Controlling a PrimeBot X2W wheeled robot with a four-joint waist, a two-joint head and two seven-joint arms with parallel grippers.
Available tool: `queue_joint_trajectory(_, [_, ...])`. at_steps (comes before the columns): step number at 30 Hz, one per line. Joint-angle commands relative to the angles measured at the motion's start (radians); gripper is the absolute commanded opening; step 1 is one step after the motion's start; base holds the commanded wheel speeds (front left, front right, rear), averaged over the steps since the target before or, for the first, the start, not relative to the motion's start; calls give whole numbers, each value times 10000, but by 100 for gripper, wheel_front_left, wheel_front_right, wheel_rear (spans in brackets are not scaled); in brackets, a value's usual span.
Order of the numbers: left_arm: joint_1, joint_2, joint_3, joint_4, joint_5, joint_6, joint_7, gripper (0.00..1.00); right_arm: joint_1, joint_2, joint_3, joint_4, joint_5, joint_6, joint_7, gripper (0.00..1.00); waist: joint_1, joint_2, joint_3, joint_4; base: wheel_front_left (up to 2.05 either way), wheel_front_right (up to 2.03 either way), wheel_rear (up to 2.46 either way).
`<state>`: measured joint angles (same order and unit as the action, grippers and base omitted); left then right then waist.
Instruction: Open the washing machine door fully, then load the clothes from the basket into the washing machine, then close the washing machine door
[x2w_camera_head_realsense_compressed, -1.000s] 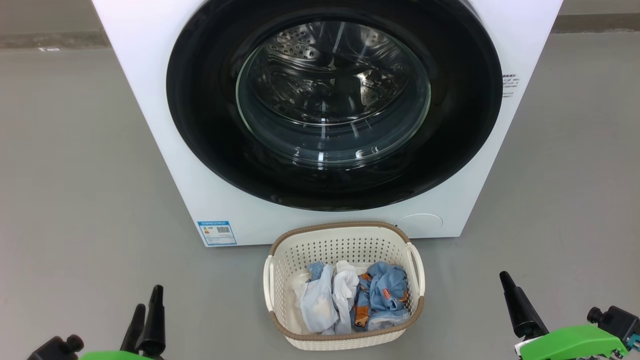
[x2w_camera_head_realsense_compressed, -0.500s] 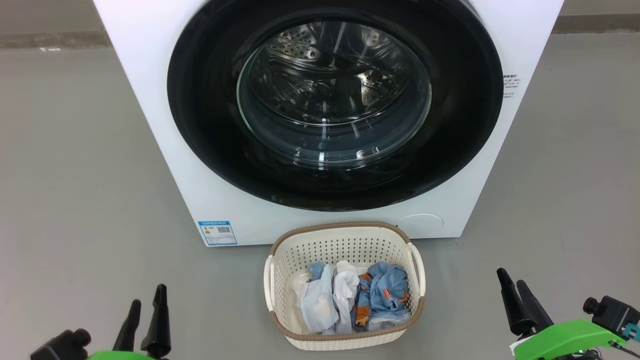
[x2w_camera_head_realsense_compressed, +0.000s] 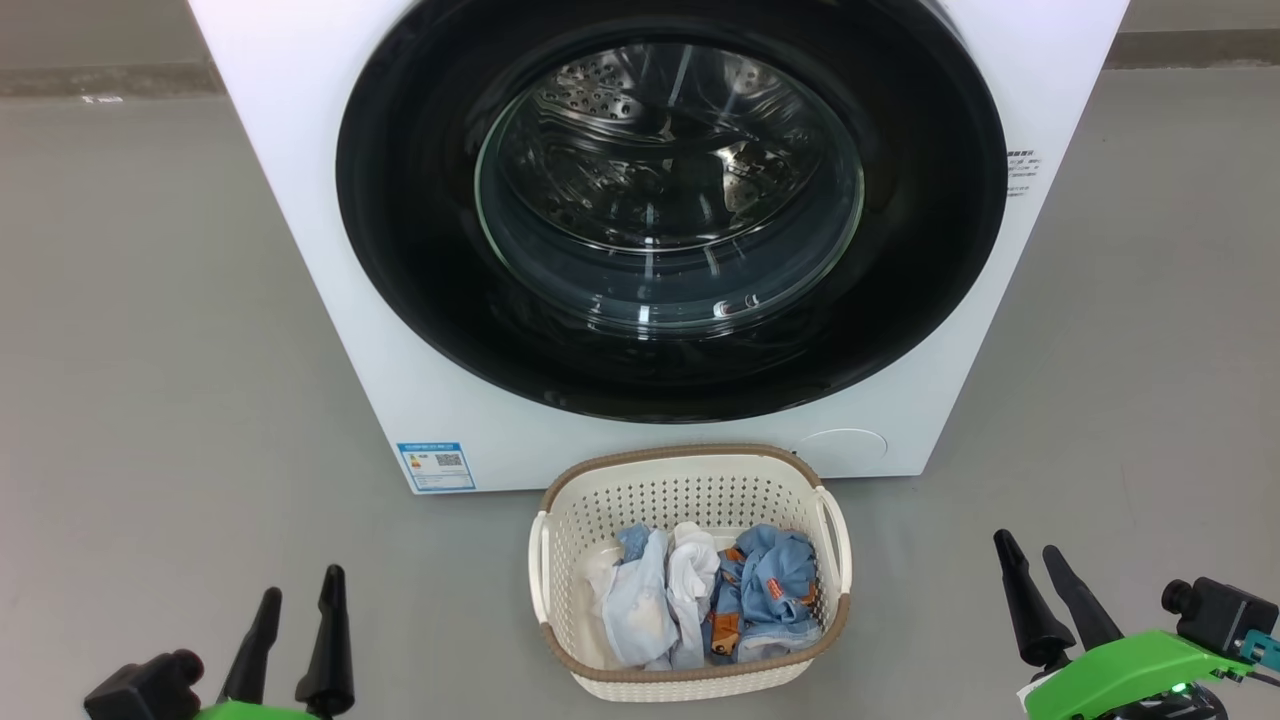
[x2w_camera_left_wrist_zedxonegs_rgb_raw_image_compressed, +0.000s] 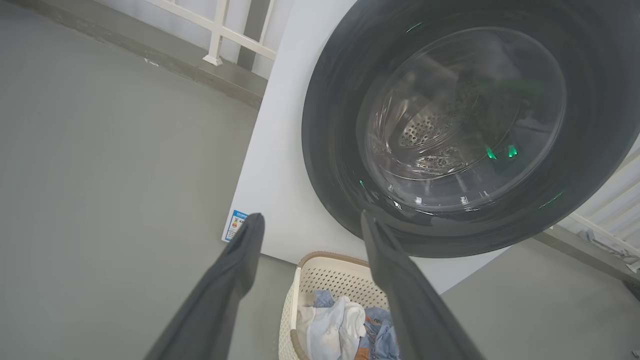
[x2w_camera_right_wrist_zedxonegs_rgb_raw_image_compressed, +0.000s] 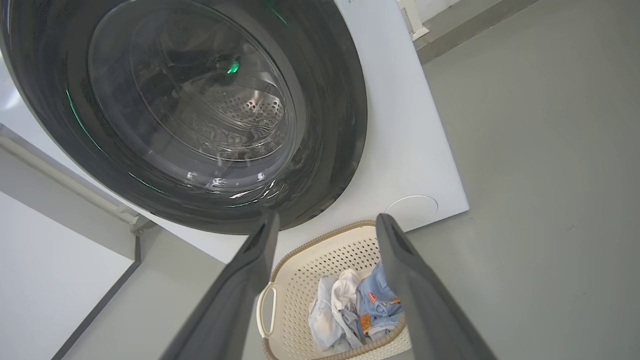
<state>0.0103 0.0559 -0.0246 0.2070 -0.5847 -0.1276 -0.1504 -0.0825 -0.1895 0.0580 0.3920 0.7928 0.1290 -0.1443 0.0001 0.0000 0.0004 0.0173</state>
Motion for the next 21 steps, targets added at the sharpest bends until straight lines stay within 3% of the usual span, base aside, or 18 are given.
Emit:
queue_joint_trajectory(1, [-127, 230, 207, -314, 282, -19, -135, 100, -351, -204, 225, -203, -275, 13, -124, 100, -1, 0, -4, 2, 0, 0, 0])
queue_joint_trajectory(21, [-32, 350, 130, -514, 2536, -26, -725, 100, -290, -533, 235, -197, -2283, 16, -645, 100, -1, 0, -18, -41, 0, 0, 0])
